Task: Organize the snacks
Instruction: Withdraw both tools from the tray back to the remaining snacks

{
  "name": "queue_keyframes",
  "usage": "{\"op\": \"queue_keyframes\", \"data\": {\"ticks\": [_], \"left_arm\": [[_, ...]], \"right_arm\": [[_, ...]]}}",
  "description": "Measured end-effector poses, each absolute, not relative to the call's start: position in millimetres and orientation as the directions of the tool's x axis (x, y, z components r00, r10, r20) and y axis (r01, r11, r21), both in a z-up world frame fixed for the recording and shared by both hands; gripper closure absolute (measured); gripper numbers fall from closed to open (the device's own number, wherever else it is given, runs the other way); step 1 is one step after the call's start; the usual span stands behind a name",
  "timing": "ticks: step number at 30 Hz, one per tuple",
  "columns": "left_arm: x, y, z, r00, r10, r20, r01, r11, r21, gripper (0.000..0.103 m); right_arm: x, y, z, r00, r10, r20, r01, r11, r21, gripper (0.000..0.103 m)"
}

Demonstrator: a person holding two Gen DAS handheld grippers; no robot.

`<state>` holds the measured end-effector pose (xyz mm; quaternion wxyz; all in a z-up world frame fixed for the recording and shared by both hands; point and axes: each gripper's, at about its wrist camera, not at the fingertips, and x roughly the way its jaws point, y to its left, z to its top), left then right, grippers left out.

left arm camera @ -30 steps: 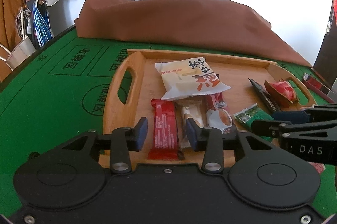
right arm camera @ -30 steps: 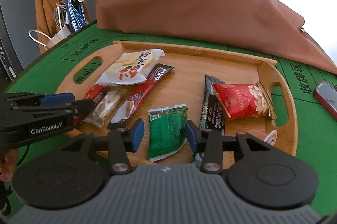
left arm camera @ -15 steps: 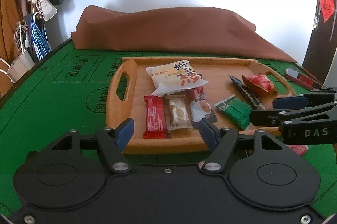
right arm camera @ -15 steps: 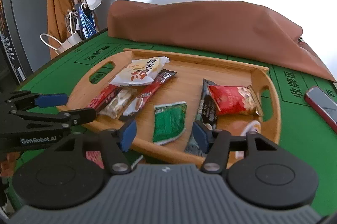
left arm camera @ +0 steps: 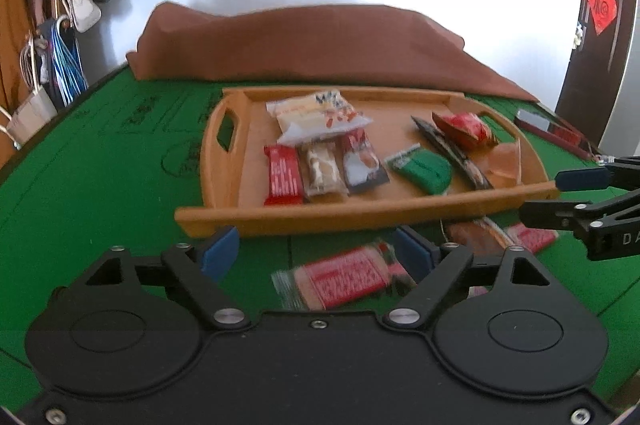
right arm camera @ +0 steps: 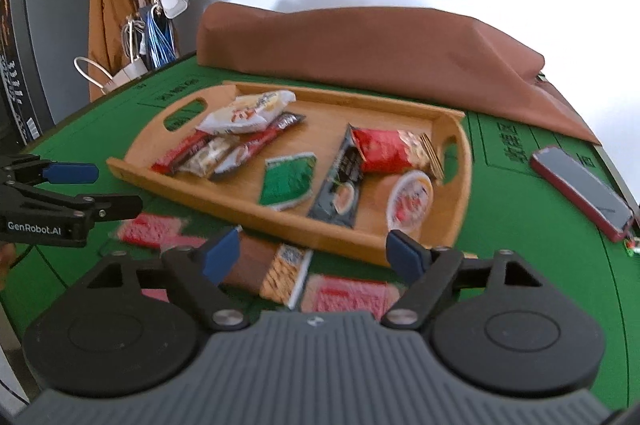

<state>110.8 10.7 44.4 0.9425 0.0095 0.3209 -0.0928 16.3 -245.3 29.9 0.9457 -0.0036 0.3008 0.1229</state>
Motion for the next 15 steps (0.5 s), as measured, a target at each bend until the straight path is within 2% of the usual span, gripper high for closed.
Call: {"op": "queue_keyframes", "data": {"ticks": [6, 15], "left_arm": [[112.1, 10.0, 30.0, 0.732, -0.136, -0.668, 0.158, 0.987, -0.029, 0.019], [115.5, 1.3, 20.6, 0.715, -0.133, -0.687, 0.174, 0.985, -0.010, 0.018]], "right_arm": [[10.9, -255.0, 15.8, 0.777, 0.173, -0.605, -0.192, 0.981, 0.033, 0.014], [16.2, -256.8, -3.5, 0.736, 0.146, -0.662, -0.190, 0.982, 0.005, 0.014]]}}
